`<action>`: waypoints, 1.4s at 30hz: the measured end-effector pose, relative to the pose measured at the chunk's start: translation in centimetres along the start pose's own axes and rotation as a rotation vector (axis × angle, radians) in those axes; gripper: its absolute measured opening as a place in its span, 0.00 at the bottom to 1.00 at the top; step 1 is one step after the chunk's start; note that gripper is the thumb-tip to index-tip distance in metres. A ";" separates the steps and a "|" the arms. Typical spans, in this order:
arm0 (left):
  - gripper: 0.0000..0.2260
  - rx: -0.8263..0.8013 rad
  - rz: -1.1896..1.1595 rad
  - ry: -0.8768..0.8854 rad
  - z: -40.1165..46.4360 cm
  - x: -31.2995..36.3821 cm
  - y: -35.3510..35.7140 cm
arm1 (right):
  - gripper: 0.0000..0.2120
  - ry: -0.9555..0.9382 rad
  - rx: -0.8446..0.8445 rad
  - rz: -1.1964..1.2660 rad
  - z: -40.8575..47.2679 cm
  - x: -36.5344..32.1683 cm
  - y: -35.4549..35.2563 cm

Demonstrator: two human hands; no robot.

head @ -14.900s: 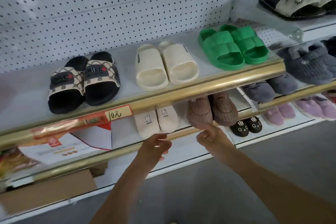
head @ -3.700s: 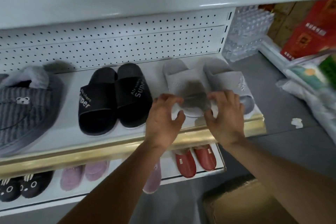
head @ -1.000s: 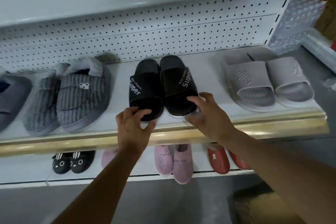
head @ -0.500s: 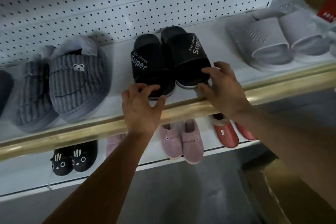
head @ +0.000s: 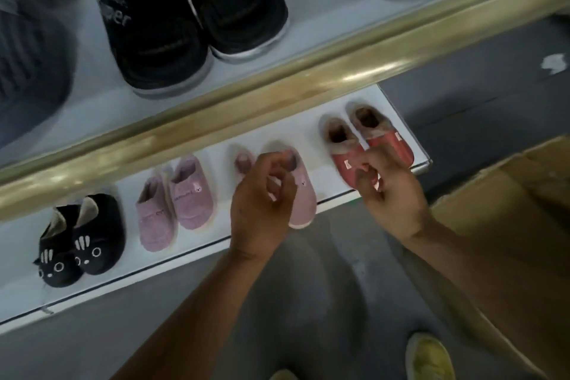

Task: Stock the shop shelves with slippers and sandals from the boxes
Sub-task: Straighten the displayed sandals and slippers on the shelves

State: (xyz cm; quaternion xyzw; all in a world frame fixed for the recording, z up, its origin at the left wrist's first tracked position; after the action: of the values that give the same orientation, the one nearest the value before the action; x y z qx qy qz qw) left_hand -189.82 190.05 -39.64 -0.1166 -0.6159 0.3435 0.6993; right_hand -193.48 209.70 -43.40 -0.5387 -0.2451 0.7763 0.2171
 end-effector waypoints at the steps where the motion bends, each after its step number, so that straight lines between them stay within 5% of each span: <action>1: 0.08 -0.029 0.005 -0.047 -0.4 -0.5 1.4 | 0.10 0.038 -0.016 -0.014 -0.7 1.6 -0.3; 9: 0.10 -0.186 -0.141 -0.351 -2.1 -2.4 13.6 | 0.10 0.304 -0.161 -0.141 -3.2 13.6 -4.1; 20: 0.19 -0.202 -0.060 -0.540 -1.9 -7.1 25.5 | 0.13 0.470 -0.274 -0.219 -0.6 23.3 -5.1; 31: 0.56 -0.215 0.134 -0.275 -1.7 -12.7 32.8 | 0.32 0.464 -0.335 -0.176 2.7 31.0 1.3; 42: 0.56 -0.252 0.192 -0.146 2.9 -15.5 35.8 | 0.49 0.467 -0.333 -0.282 4.6 34.5 5.3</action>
State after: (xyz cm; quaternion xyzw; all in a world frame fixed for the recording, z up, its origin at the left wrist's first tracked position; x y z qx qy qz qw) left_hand -204.74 206.03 -72.10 -0.2363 -0.6893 0.3362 0.5966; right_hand -209.45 225.56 -70.44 -0.6913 -0.3844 0.5432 0.2817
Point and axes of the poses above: each hand's wrist, its own z-axis towards the middle knuckle, its own y-axis out of the palm, x = y × z, the point moved 1 cm from there along z, towards the middle knuckle, and after that the axes turned 2 degrees about x, right-handed, at the moved point
